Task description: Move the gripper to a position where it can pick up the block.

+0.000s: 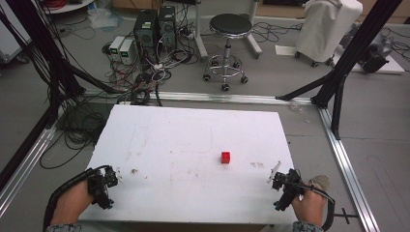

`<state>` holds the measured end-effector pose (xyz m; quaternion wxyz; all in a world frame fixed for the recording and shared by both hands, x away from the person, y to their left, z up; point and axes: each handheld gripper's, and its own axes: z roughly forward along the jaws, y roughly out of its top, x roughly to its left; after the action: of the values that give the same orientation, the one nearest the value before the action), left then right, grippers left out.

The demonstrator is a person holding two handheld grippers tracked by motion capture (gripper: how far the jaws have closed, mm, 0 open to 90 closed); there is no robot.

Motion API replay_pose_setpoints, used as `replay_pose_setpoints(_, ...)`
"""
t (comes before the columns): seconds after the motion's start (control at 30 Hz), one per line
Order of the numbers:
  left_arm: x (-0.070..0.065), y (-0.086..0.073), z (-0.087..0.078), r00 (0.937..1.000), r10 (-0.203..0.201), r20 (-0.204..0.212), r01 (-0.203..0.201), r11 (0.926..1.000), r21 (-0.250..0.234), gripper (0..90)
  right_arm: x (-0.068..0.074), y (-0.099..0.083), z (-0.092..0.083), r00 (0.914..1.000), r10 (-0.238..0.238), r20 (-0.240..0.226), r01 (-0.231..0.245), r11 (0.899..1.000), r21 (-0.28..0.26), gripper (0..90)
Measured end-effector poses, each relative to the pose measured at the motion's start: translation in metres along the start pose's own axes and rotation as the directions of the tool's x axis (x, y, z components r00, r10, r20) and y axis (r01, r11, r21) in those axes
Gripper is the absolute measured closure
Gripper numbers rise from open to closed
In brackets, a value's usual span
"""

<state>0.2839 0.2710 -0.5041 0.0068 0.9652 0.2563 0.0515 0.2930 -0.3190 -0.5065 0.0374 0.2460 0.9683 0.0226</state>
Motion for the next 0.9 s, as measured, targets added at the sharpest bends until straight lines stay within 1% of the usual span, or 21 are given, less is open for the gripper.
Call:
replay_pose_setpoints(0.13, 0.0004, -0.0006, 0.0000, 0.9999, -0.011, -0.005, 0.011, 0.9999, -0.006, 21.9, -0.0003, -0.0006, -0.0006, 1.0000, 0.002, 0.005, -0.002, 1.000, -0.003, 3.5)
replay_pose_setpoints(0.4, 0.0002, -0.0015, -0.0006, 0.9998, -0.021, 0.000, 0.021, 0.9997, -0.007, 21.9, -0.0004, -0.0002, -0.0008, 1.0000, 0.004, 0.000, -0.004, 1.000, -0.002, 3.5)
replay_pose_setpoints(0.43, 0.0002, -0.0015, -0.0006, 0.9998, -0.021, 0.000, 0.021, 0.9997, -0.007, 21.9, -0.0005, 0.0001, -0.0006, 1.0000, 0.007, 0.002, -0.007, 1.000, -0.002, 3.5)
replay_pose_setpoints(0.53, 0.0003, -0.0015, -0.0006, 0.9998, -0.020, 0.000, 0.020, 0.9998, -0.008, 21.8, -0.0009, 0.0009, 0.0012, 0.9999, 0.011, -0.012, -0.010, 1.000, 0.005, 3.5)
replay_pose_setpoints(0.63, 0.0006, -0.0010, 0.0003, 0.9998, -0.020, 0.002, 0.020, 0.9998, -0.007, 21.9, -0.0013, 0.0010, 0.0030, 0.9995, 0.026, -0.021, -0.025, 1.000, 0.016, 3.5)
replay_pose_setpoints(0.77, 0.0011, -0.0013, 0.0005, 0.9998, -0.020, 0.005, 0.020, 0.9998, -0.008, 21.9, -0.0023, -0.0001, 0.0036, 0.9994, 0.030, -0.017, -0.030, 0.999, 0.012, 3.5)
replay_pose_setpoints(0.8, 0.0012, -0.0017, 0.0005, 0.9998, -0.020, 0.005, 0.020, 0.9997, -0.011, 21.9, -0.0021, -0.0002, 0.0034, 0.9992, 0.038, -0.015, -0.038, 0.999, 0.015, 3.4)
replay_pose_setpoints(0.83, 0.0010, -0.0020, 0.0002, 0.9997, -0.025, 0.008, 0.025, 0.9996, -0.011, 21.9, -0.0024, -0.0005, 0.0034, 0.9990, 0.040, -0.021, -0.040, 0.999, 0.016, 3.4)
replay_pose_setpoints(0.9, 0.0010, -0.0024, 0.0000, 0.9996, -0.028, 0.005, 0.028, 0.9995, -0.012, 21.9, -0.0021, -0.0006, 0.0036, 0.9992, 0.037, -0.015, -0.037, 0.999, 0.013, 3.5)
